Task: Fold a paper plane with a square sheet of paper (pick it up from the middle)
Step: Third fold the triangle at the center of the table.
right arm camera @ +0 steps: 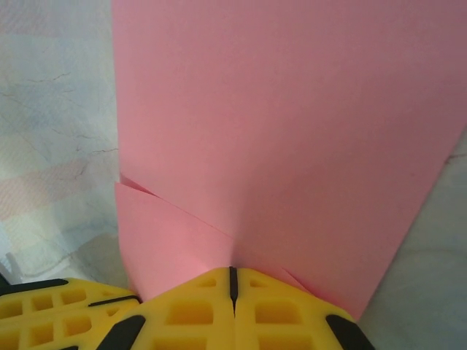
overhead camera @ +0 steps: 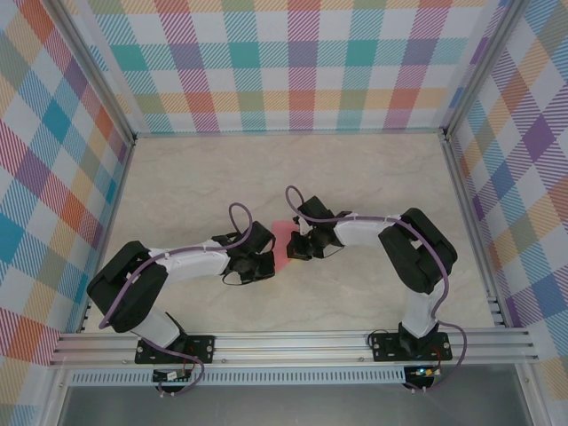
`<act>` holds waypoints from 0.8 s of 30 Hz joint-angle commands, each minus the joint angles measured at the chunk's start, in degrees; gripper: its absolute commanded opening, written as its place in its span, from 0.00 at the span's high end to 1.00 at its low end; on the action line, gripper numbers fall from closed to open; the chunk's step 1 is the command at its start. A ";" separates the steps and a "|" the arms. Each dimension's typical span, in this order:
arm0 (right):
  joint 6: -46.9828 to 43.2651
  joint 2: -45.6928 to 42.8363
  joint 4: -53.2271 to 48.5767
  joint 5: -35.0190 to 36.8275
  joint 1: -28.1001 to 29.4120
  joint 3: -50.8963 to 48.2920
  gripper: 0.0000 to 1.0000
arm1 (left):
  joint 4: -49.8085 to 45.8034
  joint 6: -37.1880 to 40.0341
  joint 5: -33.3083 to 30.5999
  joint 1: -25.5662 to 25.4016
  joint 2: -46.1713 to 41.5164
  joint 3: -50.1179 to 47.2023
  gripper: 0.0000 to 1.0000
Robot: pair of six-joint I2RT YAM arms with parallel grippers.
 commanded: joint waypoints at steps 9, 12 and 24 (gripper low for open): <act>2.23 2.60 -3.61 2.78 0.09 1.13 0.96 | 10.32 -1.27 1.46 0.61 -2.10 -0.26 0.92; 2.43 2.95 -3.70 2.61 0.07 1.12 0.96 | 12.55 -1.60 3.32 0.74 0.29 -0.38 0.92; 2.83 4.16 -4.88 2.87 -0.01 1.13 0.97 | 12.05 -2.60 2.75 1.41 3.19 -4.65 0.93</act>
